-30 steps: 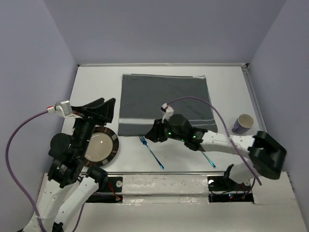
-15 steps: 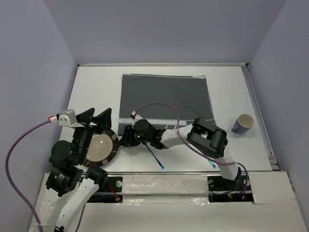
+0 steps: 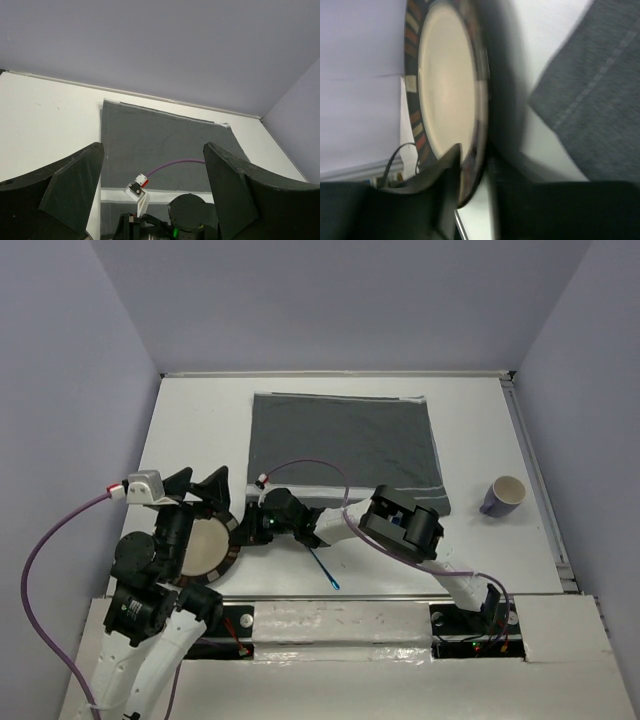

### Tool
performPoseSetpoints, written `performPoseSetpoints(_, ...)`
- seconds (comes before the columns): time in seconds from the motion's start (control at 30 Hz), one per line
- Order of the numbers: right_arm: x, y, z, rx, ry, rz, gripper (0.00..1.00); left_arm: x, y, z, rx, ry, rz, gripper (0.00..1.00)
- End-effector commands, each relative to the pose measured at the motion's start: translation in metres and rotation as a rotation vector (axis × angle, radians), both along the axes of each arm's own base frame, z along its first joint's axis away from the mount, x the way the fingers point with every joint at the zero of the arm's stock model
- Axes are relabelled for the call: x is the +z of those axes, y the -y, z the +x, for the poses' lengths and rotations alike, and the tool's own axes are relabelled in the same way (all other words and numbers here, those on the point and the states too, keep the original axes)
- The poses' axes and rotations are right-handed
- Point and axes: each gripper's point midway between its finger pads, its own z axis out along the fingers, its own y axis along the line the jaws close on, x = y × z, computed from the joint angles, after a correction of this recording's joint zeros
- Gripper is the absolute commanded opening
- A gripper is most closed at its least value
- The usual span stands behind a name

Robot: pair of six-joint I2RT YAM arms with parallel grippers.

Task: Set the dinner table for one person

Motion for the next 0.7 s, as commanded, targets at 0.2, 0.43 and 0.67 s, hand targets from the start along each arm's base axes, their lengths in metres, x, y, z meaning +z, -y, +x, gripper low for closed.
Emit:
performPoseSetpoints(0.2, 0.066, 0.003, 0.001, -0.026, 0.098, 0.116, 0.0, 0.018, -0.055, -0.007, 0.269, 0.062, -0.043, 0.91)
performPoseSetpoints(0.43, 0.173, 0.053, 0.041, -0.113, 0.251, 0.253, 0.0, 0.024, -0.072, -0.021, 0.333, 0.106, -0.085, 0.94)
performPoseSetpoints(0.67, 0.214, 0.165, 0.115, -0.357, 0.337, 0.267, 0.0, 0.018, -0.06, -0.013, 0.283, 0.08, -0.062, 0.94)
